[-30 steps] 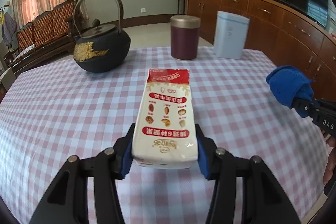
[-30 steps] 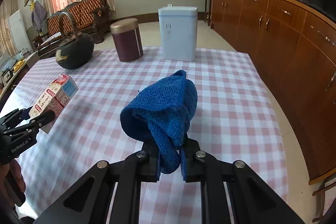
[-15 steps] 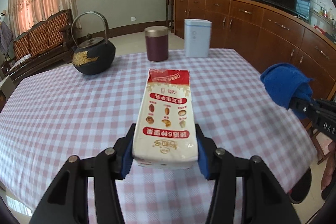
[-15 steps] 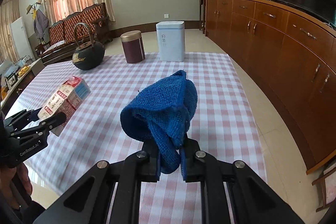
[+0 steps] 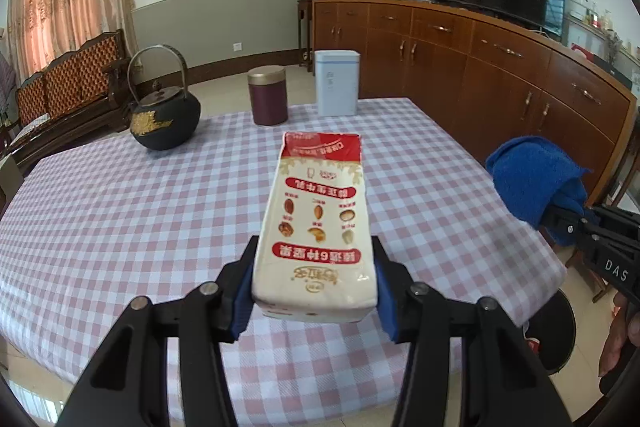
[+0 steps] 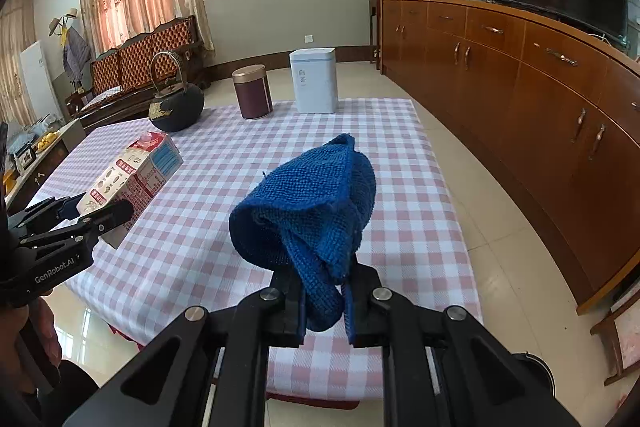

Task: Collect trash
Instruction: 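Carry the milk carton and blue cloth with both grippers over the bucket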

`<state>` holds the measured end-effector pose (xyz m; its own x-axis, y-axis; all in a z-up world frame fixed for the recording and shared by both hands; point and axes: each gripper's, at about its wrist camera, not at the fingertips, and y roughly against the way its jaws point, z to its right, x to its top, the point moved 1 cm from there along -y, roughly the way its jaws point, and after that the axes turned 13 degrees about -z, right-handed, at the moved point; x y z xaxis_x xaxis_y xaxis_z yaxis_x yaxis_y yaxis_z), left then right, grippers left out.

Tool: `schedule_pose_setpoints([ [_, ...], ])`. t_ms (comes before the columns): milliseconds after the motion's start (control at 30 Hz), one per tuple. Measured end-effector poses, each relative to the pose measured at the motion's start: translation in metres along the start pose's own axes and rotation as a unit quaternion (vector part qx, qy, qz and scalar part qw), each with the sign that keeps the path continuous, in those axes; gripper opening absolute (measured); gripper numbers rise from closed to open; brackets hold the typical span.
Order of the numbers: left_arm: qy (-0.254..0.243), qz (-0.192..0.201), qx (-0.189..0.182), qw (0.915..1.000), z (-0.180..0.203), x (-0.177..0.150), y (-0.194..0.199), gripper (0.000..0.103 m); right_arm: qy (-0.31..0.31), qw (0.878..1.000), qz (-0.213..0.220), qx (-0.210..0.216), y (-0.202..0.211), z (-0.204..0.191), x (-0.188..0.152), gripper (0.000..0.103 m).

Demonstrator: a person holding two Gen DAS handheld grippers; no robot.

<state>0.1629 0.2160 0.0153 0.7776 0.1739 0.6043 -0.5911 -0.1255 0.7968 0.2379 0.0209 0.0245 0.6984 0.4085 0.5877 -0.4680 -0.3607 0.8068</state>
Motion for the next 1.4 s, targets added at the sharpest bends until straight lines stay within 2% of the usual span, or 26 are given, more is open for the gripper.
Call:
schedule_pose_setpoints([
  [300,-0.020,0.010,-0.019,0.9996,0.026,-0.008,0.016,0.051,-0.021,1.000,0.013,-0.011,0.033,0.019,-0.027,0.014],
  [900,-0.086,0.012,-0.066,0.9940,0.110,-0.025,0.024,0.051,-0.080,0.995,0.016,-0.060,0.080,0.078,-0.085,0.014],
  [1400,-0.162,-0.003,-0.129,0.9784,0.197,-0.042,0.026,0.051,-0.144,0.984,0.008,-0.100,0.114,0.137,-0.145,0.014],
])
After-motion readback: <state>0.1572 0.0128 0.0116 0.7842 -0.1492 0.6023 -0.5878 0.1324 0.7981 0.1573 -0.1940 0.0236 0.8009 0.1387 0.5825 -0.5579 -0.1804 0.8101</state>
